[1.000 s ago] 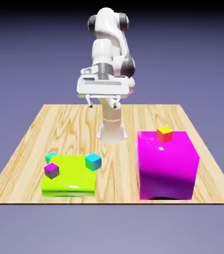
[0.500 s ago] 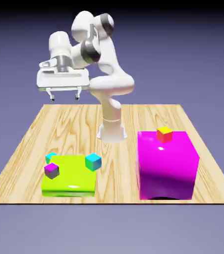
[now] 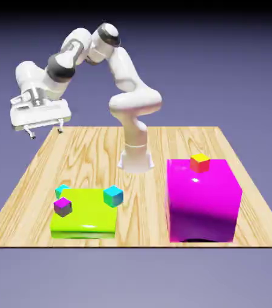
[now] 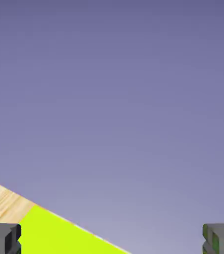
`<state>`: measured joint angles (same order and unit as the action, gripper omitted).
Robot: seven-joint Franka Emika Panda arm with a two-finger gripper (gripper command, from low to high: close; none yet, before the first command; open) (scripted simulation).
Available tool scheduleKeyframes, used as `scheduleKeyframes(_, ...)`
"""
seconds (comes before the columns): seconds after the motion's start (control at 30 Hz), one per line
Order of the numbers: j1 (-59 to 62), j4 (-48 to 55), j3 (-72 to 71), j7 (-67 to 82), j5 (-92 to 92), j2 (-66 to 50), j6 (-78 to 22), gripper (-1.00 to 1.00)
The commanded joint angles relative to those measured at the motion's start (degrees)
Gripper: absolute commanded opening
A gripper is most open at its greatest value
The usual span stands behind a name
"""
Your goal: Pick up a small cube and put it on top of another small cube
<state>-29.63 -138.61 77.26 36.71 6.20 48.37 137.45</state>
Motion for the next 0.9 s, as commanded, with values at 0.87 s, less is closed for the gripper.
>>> scheduleKeyframes(0.87,-19.57,15.14,52.25,53.54,4.19,10.63,-24.72,0.00)
